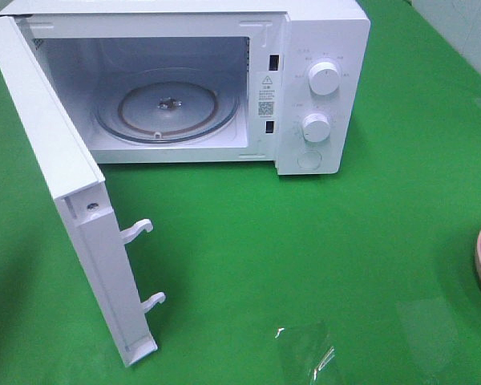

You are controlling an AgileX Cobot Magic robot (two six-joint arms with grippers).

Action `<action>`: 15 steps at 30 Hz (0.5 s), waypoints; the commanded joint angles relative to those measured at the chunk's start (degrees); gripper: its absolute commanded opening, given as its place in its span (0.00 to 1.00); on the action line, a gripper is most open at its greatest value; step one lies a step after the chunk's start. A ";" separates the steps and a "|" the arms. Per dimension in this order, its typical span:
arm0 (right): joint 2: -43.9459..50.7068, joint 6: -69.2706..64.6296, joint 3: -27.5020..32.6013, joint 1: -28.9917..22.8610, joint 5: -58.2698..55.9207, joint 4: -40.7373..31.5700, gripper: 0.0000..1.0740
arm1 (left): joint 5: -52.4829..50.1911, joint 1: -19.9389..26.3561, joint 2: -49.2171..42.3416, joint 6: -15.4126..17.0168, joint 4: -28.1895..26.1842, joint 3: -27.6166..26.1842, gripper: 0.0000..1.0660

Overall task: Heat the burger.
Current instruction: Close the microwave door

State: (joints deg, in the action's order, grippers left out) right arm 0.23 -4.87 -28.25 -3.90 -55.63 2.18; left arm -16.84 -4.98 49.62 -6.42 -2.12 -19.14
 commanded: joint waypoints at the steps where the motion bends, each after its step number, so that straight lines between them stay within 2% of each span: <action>1: 1.55 0.46 0.11 0.46 0.57 0.00 0.70 | -5.39 -0.23 3.27 0.29 1.15 0.46 0.00; 3: 1.55 0.46 0.11 0.46 0.57 0.00 0.70 | -7.73 -0.80 6.42 1.15 3.04 0.46 0.00; 4: 1.55 0.46 0.11 0.46 0.57 0.00 0.70 | -10.77 -1.55 9.11 2.81 5.84 0.46 0.00; 7: 1.55 0.46 0.11 0.46 0.57 0.00 0.70 | -12.20 -2.01 10.54 4.01 7.33 0.46 0.00; 8: 1.55 0.46 0.11 0.46 0.57 0.00 0.70 | -14.78 -2.98 14.04 7.85 11.06 0.46 0.00; 9: 1.55 0.46 0.11 0.46 0.57 0.00 0.70 | -14.78 -2.98 14.04 7.85 11.06 0.46 0.00; 11: 1.55 0.46 0.11 0.46 0.57 0.00 0.70 | -15.76 -3.09 17.59 11.06 14.95 0.46 0.00; 15: 1.55 0.46 0.11 0.46 0.57 0.00 0.70 | -17.25 -3.09 20.51 12.26 17.59 0.46 0.00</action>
State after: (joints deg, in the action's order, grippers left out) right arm 0.23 -4.87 -28.25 -3.90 -55.63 2.12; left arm -31.91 -7.73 68.70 4.30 13.52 -18.91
